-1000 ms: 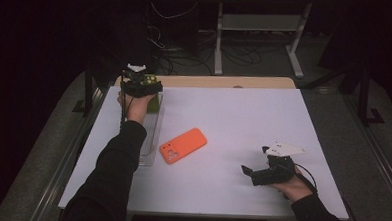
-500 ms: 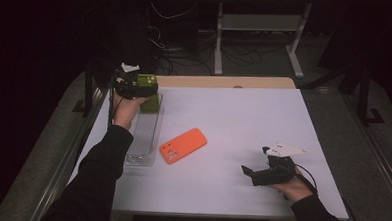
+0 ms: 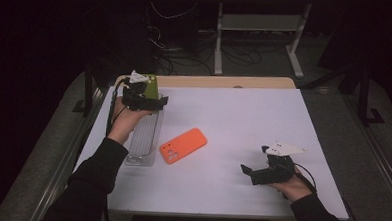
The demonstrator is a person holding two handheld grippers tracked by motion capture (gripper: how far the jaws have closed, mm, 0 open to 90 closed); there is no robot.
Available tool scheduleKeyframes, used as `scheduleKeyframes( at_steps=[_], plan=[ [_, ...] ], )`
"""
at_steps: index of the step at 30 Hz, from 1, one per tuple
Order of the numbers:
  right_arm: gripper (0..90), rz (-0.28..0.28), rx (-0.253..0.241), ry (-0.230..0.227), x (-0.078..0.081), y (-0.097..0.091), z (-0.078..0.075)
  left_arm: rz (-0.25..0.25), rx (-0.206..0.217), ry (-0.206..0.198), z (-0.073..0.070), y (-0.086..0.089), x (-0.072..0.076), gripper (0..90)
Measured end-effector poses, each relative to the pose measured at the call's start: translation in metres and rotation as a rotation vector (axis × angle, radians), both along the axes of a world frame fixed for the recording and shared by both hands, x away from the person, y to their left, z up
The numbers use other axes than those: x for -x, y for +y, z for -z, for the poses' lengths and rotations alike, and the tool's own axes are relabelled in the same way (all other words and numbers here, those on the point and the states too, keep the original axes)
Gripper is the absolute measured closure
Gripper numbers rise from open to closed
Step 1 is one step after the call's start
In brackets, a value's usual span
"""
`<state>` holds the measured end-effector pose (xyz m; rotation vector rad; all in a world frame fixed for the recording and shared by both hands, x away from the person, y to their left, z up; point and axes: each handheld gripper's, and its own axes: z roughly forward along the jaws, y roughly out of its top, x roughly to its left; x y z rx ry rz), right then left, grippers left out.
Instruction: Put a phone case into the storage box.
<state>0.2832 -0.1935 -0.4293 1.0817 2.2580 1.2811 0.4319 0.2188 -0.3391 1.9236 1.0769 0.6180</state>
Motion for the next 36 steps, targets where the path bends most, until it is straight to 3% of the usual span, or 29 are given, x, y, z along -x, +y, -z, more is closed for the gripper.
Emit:
scheduleKeyframes(
  at_steps=[4,6,10,13,16,20,23,25,27,29,36],
  plan=[
    [0.0,0.001,-0.001,-0.001,0.001,-0.001,-0.001,0.078,0.007,-0.002,0.001,-0.01,0.005,9.6],
    [0.0,0.002,0.001,-0.001,0.0,-0.002,0.0,0.108,0.026,0.021,0.003,-0.016,0.007,13.8],
    [0.0,-0.001,0.008,-0.003,0.003,-0.002,0.0,0.181,0.025,0.064,0.009,-0.026,0.009,27.0],
    [0.0,0.006,-0.001,-0.006,0.003,-0.003,-0.002,0.229,-0.016,0.102,0.015,-0.035,0.01,36.1],
    [0.0,0.004,0.002,-0.007,0.003,-0.002,-0.001,0.258,-0.019,0.128,0.02,-0.044,0.009,48.6],
    [0.0,0.002,0.008,-0.003,0.003,-0.002,-0.001,0.262,-0.023,0.172,0.028,-0.052,0.005,67.6],
    [0.0,0.002,0.009,-0.003,0.003,-0.002,0.0,0.248,-0.068,0.194,0.036,-0.059,0.0,80.8],
    [0.0,0.002,0.009,-0.002,0.003,-0.002,0.0,0.242,-0.071,0.217,0.041,-0.063,-0.003,88.5],
    [0.0,0.0,0.007,-0.002,0.003,-0.003,0.0,0.231,-0.068,0.233,0.045,-0.07,-0.006,90.0],
    [0.0,0.0,0.004,-0.002,0.004,-0.003,-0.001,0.228,-0.105,0.253,0.049,-0.075,-0.009,90.0],
    [0.0,-0.006,0.002,-0.009,0.004,-0.004,-0.001,0.205,-0.146,0.3,0.058,-0.094,-0.016,90.0]
  ],
)
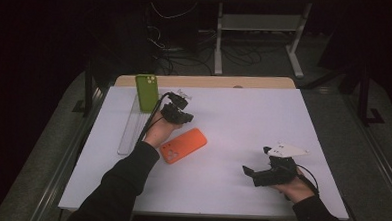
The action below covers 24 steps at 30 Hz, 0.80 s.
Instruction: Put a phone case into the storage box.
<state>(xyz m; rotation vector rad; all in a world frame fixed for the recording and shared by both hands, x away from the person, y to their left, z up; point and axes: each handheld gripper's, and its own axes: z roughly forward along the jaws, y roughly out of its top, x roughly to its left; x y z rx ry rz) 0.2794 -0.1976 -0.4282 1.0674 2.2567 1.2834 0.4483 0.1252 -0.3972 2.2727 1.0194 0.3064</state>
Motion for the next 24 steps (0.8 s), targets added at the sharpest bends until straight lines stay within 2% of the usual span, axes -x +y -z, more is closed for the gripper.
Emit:
scheduleKeyframes(
  at_steps=[4,7,8,12,13,14,16,24],
  plan=[
    [0.0,-0.001,-0.002,0.003,0.0,0.0,0.0,-0.023,0.022,0.011,0.007,-0.008,-0.003,90.0],
    [0.0,-0.004,-0.003,0.004,0.0,0.0,0.0,-0.047,0.015,0.02,0.012,-0.011,-0.005,90.0],
    [0.0,-0.005,-0.003,0.004,0.0,0.0,0.0,-0.041,0.001,0.023,0.013,-0.012,-0.006,90.0],
    [0.0,-0.006,0.0,0.005,0.001,0.001,0.0,-0.077,-0.002,0.042,0.019,-0.019,-0.006,90.0],
    [0.0,-0.007,-0.001,0.005,0.001,0.001,0.0,-0.075,-0.01,0.041,0.02,-0.02,-0.006,90.0],
    [0.0,-0.007,-0.001,0.006,0.001,0.001,0.0,-0.075,-0.037,0.041,0.021,-0.021,-0.006,90.0],
    [0.0,-0.006,-0.001,0.003,0.001,0.0,-0.001,-0.088,-0.044,0.035,0.022,-0.022,-0.006,90.0],
    [0.0,-0.008,-0.001,0.007,0.002,0.0,-0.001,-0.109,-0.042,0.043,0.028,-0.02,-0.006,90.0]
  ],
)
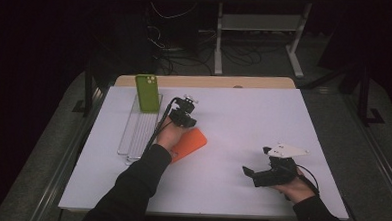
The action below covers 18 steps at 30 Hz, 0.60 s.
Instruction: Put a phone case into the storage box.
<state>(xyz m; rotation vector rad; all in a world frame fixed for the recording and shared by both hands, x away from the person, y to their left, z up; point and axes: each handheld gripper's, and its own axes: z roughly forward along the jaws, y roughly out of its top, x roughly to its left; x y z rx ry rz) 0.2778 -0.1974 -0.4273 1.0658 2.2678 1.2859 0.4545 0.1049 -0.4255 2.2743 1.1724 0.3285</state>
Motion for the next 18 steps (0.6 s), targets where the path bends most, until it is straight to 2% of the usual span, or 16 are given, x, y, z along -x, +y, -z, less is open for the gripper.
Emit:
scheduleKeyframes(
  at_steps=[5,13,18],
  plan=[
    [0.0,0.0,0.0,-0.001,0.0,0.0,0.0,-0.014,0.003,0.02,0.004,0.0,0.001,90.0],
    [0.0,-0.003,0.004,-0.003,0.0,0.0,0.0,-0.027,0.055,0.027,0.006,0.006,0.005,90.0],
    [0.0,-0.002,0.005,-0.005,0.001,0.0,0.0,-0.006,0.065,0.035,0.006,0.006,0.012,90.0]
  ],
)
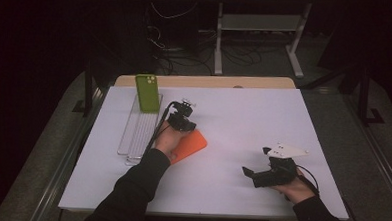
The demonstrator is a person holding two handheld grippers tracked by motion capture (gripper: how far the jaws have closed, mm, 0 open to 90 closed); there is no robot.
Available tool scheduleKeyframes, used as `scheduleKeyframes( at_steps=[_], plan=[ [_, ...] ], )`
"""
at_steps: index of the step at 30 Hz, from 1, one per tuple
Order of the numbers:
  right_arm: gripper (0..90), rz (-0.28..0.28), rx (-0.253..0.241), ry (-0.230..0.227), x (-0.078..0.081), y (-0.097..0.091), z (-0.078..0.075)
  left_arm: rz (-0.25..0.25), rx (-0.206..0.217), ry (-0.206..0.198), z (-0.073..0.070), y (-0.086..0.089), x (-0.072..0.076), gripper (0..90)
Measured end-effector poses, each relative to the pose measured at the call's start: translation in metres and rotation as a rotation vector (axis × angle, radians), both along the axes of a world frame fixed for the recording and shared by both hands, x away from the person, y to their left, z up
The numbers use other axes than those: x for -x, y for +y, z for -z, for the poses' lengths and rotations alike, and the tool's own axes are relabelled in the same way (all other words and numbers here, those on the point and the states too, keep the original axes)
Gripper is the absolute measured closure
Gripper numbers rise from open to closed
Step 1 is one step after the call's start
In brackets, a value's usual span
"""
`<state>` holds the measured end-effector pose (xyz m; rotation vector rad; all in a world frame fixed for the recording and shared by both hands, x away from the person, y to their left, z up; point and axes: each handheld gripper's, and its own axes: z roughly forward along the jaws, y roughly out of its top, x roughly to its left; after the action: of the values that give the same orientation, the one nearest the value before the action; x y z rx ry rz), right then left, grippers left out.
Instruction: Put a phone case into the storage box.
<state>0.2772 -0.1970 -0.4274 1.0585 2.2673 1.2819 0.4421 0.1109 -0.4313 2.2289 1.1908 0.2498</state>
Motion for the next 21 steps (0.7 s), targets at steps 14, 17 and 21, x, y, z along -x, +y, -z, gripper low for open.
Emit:
scheduleKeyframes(
  at_steps=[14,17,21],
  plan=[
    [0.0,-0.002,0.002,0.002,0.0,0.0,0.0,0.168,0.028,0.03,0.001,-0.006,0.04,90.0],
    [0.0,-0.002,0.002,0.0,0.0,0.0,0.0,0.209,0.041,0.049,0.001,-0.004,0.047,90.0],
    [0.0,-0.004,0.004,-0.001,0.0,0.0,0.0,0.253,0.044,0.067,0.002,-0.004,0.058,90.0]
  ],
)
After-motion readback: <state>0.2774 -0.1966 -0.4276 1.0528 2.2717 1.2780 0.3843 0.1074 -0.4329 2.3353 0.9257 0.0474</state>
